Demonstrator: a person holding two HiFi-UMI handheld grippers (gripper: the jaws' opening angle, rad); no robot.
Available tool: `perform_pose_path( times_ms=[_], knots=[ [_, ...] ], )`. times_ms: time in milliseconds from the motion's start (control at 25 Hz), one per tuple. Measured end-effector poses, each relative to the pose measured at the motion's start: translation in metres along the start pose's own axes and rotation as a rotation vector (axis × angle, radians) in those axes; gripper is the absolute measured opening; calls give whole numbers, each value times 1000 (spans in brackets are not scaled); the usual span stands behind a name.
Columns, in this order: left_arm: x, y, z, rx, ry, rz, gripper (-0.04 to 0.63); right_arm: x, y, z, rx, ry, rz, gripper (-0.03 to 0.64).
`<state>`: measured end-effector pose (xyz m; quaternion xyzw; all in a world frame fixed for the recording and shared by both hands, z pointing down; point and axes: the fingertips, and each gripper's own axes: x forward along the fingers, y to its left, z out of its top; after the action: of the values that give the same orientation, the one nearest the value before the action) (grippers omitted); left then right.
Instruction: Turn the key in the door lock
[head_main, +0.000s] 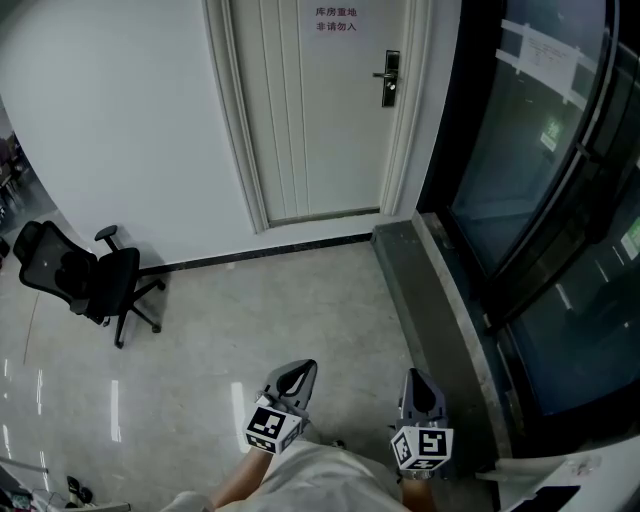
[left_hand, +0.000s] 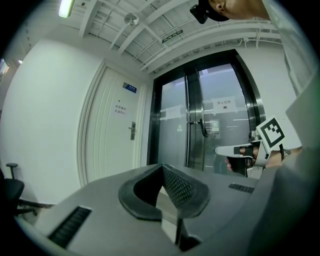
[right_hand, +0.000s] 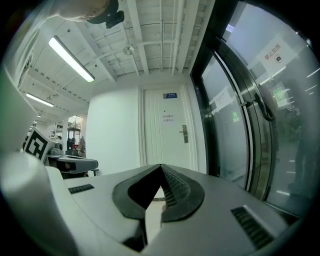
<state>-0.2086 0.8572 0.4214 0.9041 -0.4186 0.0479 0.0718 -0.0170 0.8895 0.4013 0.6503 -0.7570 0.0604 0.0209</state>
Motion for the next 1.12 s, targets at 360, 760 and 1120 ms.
perform_pose_path(
  times_ms=[360, 760, 1120],
  knots=[
    [38, 16, 10, 15, -21, -5, 6, 31, -21, -3, 39, 6, 1, 2],
    [123, 81, 30, 3, -43, -7, 5, 126, -42, 10, -7, 40, -27, 2],
    [196, 153, 56, 21, -53, -63, 5, 225, -42, 20, -12, 46, -72, 2]
  ],
)
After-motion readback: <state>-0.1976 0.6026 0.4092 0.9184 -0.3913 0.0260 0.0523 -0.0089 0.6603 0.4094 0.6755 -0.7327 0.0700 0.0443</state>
